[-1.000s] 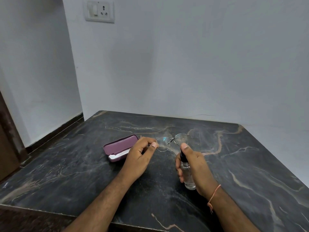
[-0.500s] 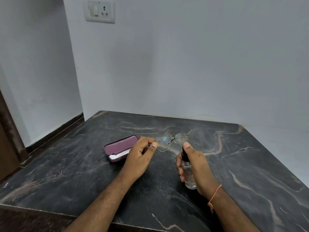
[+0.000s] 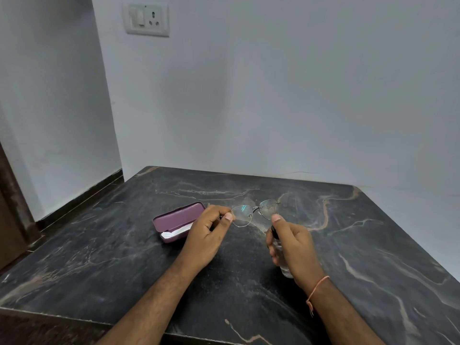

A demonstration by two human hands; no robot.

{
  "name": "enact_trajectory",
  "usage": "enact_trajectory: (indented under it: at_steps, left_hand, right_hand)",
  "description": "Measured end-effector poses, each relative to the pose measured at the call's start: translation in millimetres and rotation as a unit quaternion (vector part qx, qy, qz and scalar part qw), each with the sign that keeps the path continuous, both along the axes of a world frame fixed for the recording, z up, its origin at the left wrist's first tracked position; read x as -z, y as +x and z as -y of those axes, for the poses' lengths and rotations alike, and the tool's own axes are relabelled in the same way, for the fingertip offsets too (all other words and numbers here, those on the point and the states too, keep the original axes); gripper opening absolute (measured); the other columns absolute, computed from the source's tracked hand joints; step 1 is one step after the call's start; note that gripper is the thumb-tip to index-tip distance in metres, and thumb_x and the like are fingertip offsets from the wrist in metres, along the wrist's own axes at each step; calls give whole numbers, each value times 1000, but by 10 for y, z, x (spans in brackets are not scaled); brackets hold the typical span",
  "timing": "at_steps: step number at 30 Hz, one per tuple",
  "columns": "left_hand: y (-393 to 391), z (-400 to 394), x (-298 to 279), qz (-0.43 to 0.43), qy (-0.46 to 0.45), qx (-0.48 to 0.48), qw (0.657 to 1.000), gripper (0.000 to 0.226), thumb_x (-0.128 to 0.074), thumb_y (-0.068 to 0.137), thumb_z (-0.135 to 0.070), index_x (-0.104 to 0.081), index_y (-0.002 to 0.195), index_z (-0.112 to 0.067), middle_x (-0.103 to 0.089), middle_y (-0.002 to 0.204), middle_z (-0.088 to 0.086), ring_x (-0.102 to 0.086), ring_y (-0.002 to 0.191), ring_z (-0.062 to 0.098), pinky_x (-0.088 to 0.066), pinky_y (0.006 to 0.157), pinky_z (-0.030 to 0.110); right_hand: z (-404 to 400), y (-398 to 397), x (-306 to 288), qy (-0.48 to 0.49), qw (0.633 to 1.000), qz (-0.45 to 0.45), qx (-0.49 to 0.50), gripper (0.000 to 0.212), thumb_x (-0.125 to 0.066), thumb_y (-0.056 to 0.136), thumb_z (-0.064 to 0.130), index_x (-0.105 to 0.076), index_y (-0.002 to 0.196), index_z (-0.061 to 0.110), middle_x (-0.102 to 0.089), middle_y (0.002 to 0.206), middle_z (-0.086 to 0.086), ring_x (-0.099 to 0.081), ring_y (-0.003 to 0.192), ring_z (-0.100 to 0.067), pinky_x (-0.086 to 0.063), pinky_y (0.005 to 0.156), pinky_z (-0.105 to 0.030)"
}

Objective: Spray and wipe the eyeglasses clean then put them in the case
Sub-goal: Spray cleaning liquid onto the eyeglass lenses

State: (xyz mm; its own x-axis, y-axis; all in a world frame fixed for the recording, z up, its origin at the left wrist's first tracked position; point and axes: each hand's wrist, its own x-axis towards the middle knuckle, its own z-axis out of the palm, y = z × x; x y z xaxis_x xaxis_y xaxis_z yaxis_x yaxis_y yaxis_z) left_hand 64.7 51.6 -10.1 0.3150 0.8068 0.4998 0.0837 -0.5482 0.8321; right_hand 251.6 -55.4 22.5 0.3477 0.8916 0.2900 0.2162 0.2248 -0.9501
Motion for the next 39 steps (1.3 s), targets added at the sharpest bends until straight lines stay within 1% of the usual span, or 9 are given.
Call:
enact_trajectory:
  at_steps: [8,12,17,22,26,31,33,35,39]
  left_hand:
    - [-9,11,-4,12,-11,6,1000,27,-55,101,-58,-73,102,-38,-70,104,-9,-65,92,11,-56,91,36]
    - [-25,34,-22,31,-42,16,999,17,-58,112,-36,-73,103,-33,-68,96,-16,-61,85,4,-50,79,21]
    - [-40,90,-125,139,-163,49,975,23,-53,112,-29,-73,101,-29,-70,96,-11,-61,84,6,-45,65,23]
    - [-62,121,-212,301,-293,141,897,18,-59,99,-39,-68,109,-27,-75,116,-11,-65,88,13,-43,65,28]
    - [-60,162,-245,335,-341,199,855,22,-57,102,-39,-74,110,-29,-70,134,-4,-66,88,16,-47,64,30]
    - [-53,223,-264,328,-363,262,832,18,-58,105,-42,-73,102,-33,-64,150,0,-70,90,17,-53,67,32]
    - [-48,219,-263,319,-364,288,826,18,-77,94,-47,-74,105,-33,-64,150,-2,-68,90,17,-54,69,32]
    - [-41,223,-255,307,-358,299,830,38,-92,81,-52,-73,108,-32,-65,148,-3,-66,90,17,-53,70,33]
    - [-15,251,-271,285,-362,312,831,27,-74,92,-50,-71,112,-31,-61,151,-1,-63,91,18,-52,71,33]
  right_hand:
    - [-14,36,-36,-1,998,-55,27,77,-61,90,76,-67,67,3,-59,56,-15,-53,43,-26,-42,43,-27]
    - [-54,133,-13,31,990,-126,60,38,-81,92,34,-66,76,3,-56,56,-14,-49,41,-25,-42,47,-28]
    - [-92,223,28,13,981,-184,55,5,-71,96,2,-75,95,5,-60,59,-9,-53,47,-24,-52,53,-34]
    - [-85,141,40,-3,988,-156,-1,22,-80,91,20,-75,99,1,-66,66,-14,-56,49,-27,-52,53,-35]
    - [-59,42,12,-29,996,-78,-28,26,-78,94,29,-78,105,5,-78,80,-15,-60,52,-27,-51,56,-40]
    - [-60,-78,-42,-39,997,-38,-51,23,-73,98,33,-78,110,14,-83,93,-7,-62,52,-25,-53,53,-34]
    - [-91,-99,-42,-50,997,-42,-41,24,-73,98,34,-77,111,15,-84,95,-4,-63,52,-25,-53,52,-34]
    - [-119,-103,-34,-64,996,-57,-30,26,-74,98,36,-76,110,13,-84,96,-2,-63,49,-23,-51,53,-35]
    - [-136,-90,-27,-72,992,-101,-23,30,-75,97,35,-75,109,7,-84,99,-3,-63,49,-22,-50,52,-33]
